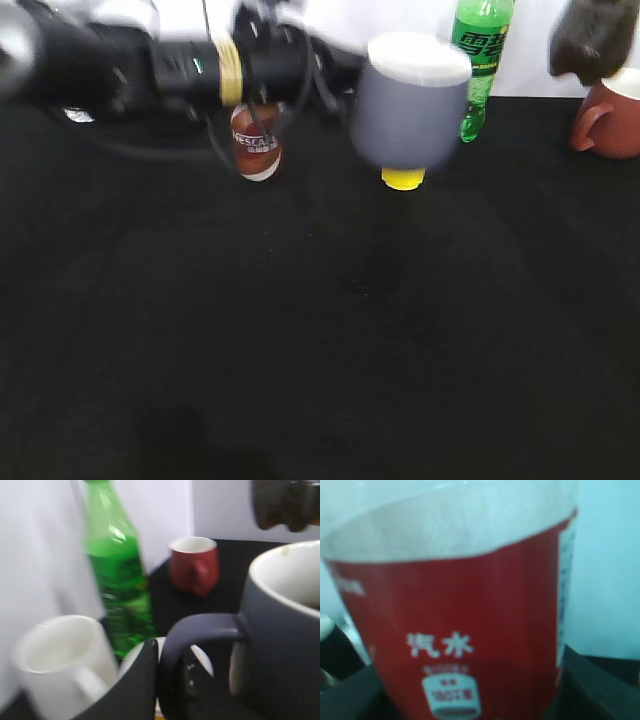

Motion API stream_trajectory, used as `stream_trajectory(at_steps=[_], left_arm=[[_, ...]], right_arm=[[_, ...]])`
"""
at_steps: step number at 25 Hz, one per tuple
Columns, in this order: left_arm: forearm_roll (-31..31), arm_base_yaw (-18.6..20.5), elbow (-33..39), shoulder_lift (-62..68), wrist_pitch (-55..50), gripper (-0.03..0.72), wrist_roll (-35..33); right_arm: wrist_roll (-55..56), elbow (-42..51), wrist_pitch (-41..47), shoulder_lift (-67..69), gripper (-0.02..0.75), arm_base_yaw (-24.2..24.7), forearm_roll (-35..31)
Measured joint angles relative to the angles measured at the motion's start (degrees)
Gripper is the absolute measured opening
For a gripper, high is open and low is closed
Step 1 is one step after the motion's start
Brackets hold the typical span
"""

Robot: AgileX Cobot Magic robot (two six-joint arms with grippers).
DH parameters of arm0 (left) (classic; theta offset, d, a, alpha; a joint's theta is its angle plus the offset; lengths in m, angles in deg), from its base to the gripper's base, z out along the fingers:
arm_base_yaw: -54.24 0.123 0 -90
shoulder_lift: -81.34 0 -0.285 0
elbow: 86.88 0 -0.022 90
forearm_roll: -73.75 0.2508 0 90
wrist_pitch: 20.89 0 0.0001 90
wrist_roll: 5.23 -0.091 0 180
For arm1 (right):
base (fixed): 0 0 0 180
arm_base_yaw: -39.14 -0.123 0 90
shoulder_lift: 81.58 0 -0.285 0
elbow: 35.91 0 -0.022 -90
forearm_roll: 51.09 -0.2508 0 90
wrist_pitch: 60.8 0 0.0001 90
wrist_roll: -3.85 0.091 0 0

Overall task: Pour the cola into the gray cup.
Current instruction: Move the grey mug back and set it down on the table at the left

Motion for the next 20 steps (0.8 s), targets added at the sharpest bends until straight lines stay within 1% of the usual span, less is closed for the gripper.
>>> stream_trajectory(at_steps=[1, 4, 6, 8, 10, 13, 14, 16, 17, 18, 20], left_arm=[[-1.1, 0.0, 0.41, -1.74, -2.31, 0.048, 0.21], [-9.69, 0.18, 4.88, -8.29, -10.25, 0.048, 0.45], [-11.25, 0.45, 6.25, -13.12, -18.77, 0.048, 0.45], [-13.58, 0.45, 6.33, -18.74, -29.07, 0.048, 0.45], [-14.63, 0.55, 6.33, -24.07, -38.87, 0.048, 0.49], [-16.7, 0.6, 6.33, -29.21, -49.07, 0.048, 0.55], [-17.07, 1.0, 6.33, -30.51, -52.67, 0.048, 0.55], [-17.5, 2.95, 6.66, -33.03, -57.98, 0.048, 1.11], [-17.25, 4.54, 6.73, -33.95, -60.06, 0.048, 2.71], [-16.01, 6.74, 6.73, -34.89, -61.87, 0.048, 5.22], [-10.14, 11.33, 6.73, -35.91, -65.83, 0.048, 13.45]], right_arm=[[0.76, -0.01, -0.62, 0.0, 0.465, 0.0, -0.98], [1.16, -0.01, -1.17, 0.0, 0.465, 0.0, -1.98], [1.23, -0.01, -1.29, 0.0, 0.465, 0.0, -2.54], [1.72, -0.01, -1.29, 0.0, 0.465, 0.0, -3.19], [2.25, -0.01, -1.29, 0.0, 0.465, 0.0, -3.29], [2.37, -0.01, -1.29, 0.0, 0.465, 0.0, -2.95], [2.37, -0.01, -1.29, 0.0, 0.465, 0.0, -1.87], [2.37, -0.01, -1.19, 0.0, 0.465, 0.0, -0.22], [2.37, -0.01, -1.19, 0.0, 0.465, 0.0, 0.21], [2.37, -0.01, -1.19, 0.0, 0.465, 0.0, 0.39], [2.37, -0.01, -1.19, 0.0, 0.465, 0.0, 0.81]])
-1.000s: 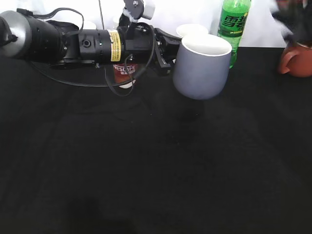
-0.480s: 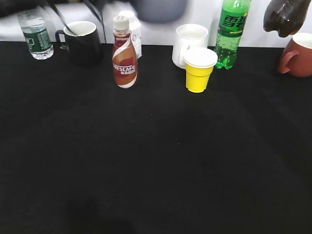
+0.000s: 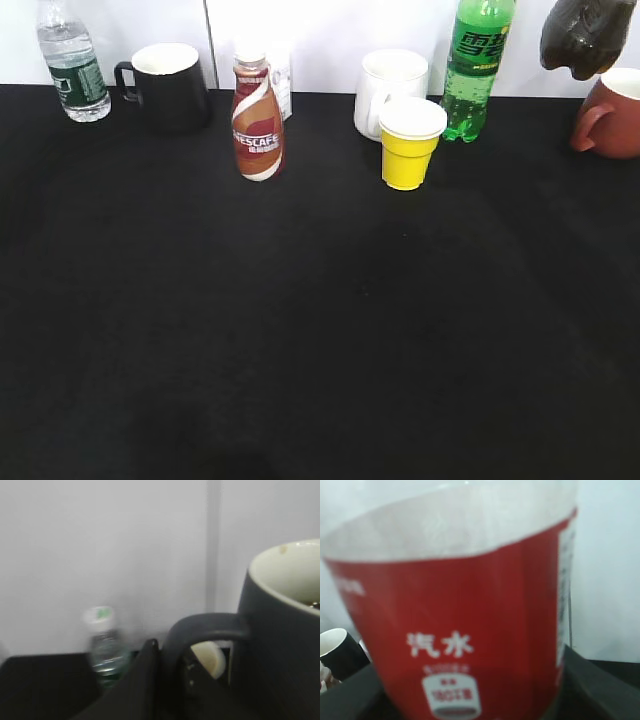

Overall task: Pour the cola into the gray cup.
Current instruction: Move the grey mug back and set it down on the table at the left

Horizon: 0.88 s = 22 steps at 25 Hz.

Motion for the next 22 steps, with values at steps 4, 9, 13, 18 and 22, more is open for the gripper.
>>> stream_trajectory(at_steps=[4, 9, 13, 18, 22], left_arm=[[29.18, 2.19, 1.26, -0.28, -7.57, 0.048, 34.43], [41.66, -2.01, 16.25, -0.28, -12.09, 0.048, 53.97], [41.66, -7.05, 20.24, -0.28, -17.97, 0.048, 54.51], [41.67, -11.12, 26.84, 0.45, -22.57, 0.048, 60.34], [41.68, -11.32, 27.37, 7.05, -20.07, 0.048, 60.86]], right_arm=[[0.0, 0.0, 0.0, 0.0, 0.465, 0.0, 0.11], [0.0, 0.0, 0.01, 0.0, 0.465, 0.0, 3.08], [0.0, 0.0, 0.01, 0.0, 0.465, 0.0, 4.14], [0.0, 0.0, -0.07, 0.0, 0.465, 0.0, 5.69], [0.0, 0.0, -0.29, 0.0, 0.465, 0.0, 8.96]])
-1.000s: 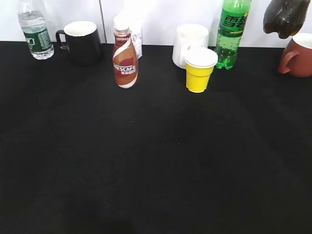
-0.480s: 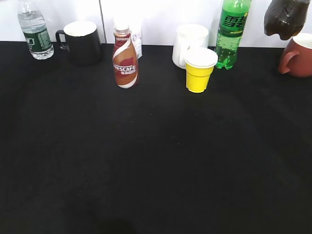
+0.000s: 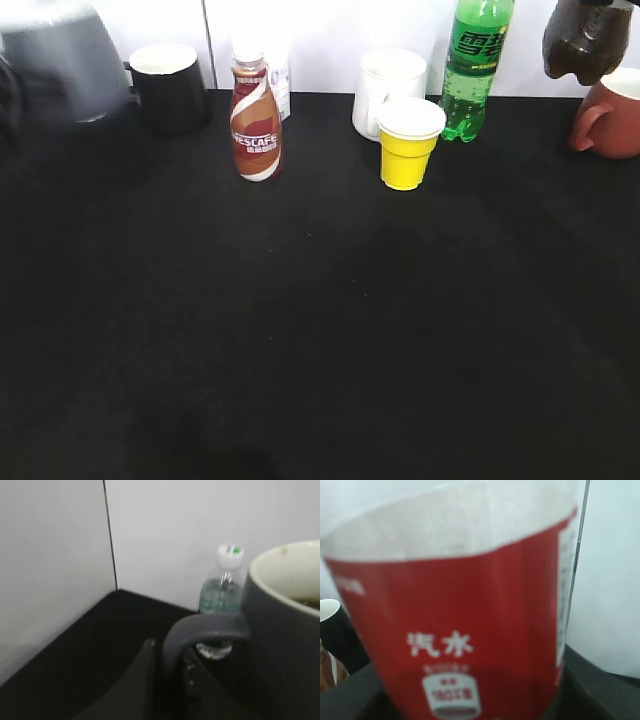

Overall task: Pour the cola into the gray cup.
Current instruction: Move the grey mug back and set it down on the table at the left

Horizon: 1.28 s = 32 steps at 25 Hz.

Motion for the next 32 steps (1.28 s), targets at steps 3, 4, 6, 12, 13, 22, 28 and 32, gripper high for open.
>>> stream_trajectory(at_steps=[3, 4, 6, 12, 13, 22, 28, 32], left_arm=[[0.0, 0.0, -0.66, 4.59, 0.02, 0.048, 0.02], [0.05, 0.0, -1.61, 5.61, 0.02, 0.048, 0.02], [0.3, 0.0, -3.32, 7.02, 0.93, 0.048, 0.06], [0.52, -5.86, -3.96, 6.41, 9.19, 0.048, -14.39], [0.76, -5.98, -3.96, 5.43, 11.59, 0.048, -16.48], [1.85, -0.79, -2.37, -6.69, 25.52, 0.048, -27.38], [1.9, 10.07, -2.11, -0.67, 23.44, 0.048, -20.34], [1.84, 10.07, -4.55, 2.1, 24.88, 0.048, -20.14]], right_arm=[[0.0, 0.0, -1.92, 0.0, 0.465, 0.0, 0.88], [0.0, 0.0, -1.97, 0.0, 0.465, 0.0, 1.7], [0.0, 0.0, -1.97, 0.0, 0.465, 0.0, 2.26], [0.0, 0.0, -2.14, 0.0, 0.465, 0.0, 4.85], [0.0, 0.0, -2.14, 0.0, 0.465, 0.0, 4.92], [0.0, 0.0, -2.37, 0.0, 0.465, 0.0, 10.57], [0.04, 0.0, -2.37, 0.0, 0.465, 0.0, 10.71], [0.04, 0.0, -2.37, 0.0, 0.465, 0.0, 10.71]])
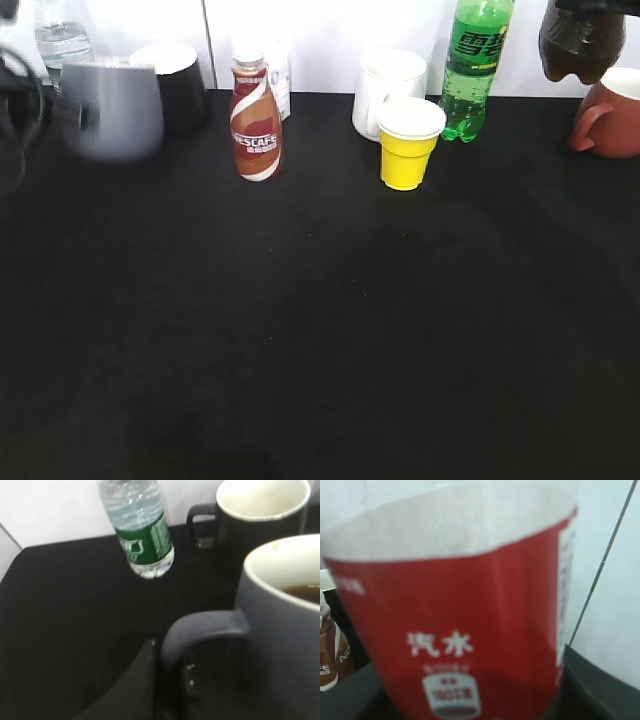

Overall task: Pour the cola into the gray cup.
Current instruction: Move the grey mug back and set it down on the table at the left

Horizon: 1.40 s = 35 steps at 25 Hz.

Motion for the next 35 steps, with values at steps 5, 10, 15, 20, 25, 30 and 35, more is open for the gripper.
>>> stream_trajectory(at_steps=[5, 10, 15, 20, 25, 30, 35], left_arm=[[0.56, 0.0, -4.28, 0.0, 9.39, 0.048, 0.04], [1.42, 0.0, -4.34, -1.55, 14.7, 0.048, -0.97], [1.47, 0.0, -4.34, -1.84, 14.94, 0.048, -1.07], [1.47, 0.0, -4.34, -2.03, 14.89, 0.048, -1.95], [1.28, 0.0, -4.34, -2.03, 5.97, 0.048, -0.07], [0.86, 0.0, -4.39, -0.88, 2.32, 0.048, 2.92], [0.73, 0.0, -4.39, -0.88, 1.61, 0.048, 3.84]], right_arm=[[0.0, 0.0, 0.0, 0.0, 0.465, 0.0, 1.02], [0.0, 0.0, 1.48, 0.0, 0.465, 0.0, 2.89], [0.0, 0.0, 0.64, 0.0, 0.465, 0.0, 2.94], [0.0, 0.0, 0.58, 0.0, 0.465, 0.0, 2.94], [-0.05, 0.0, 0.52, 0.0, 0.465, 0.0, 2.94], [-0.05, 0.0, 0.46, 0.0, 0.465, 0.0, 2.94], [-0.05, 0.0, 0.46, 0.0, 0.465, 0.0, 2.94]])
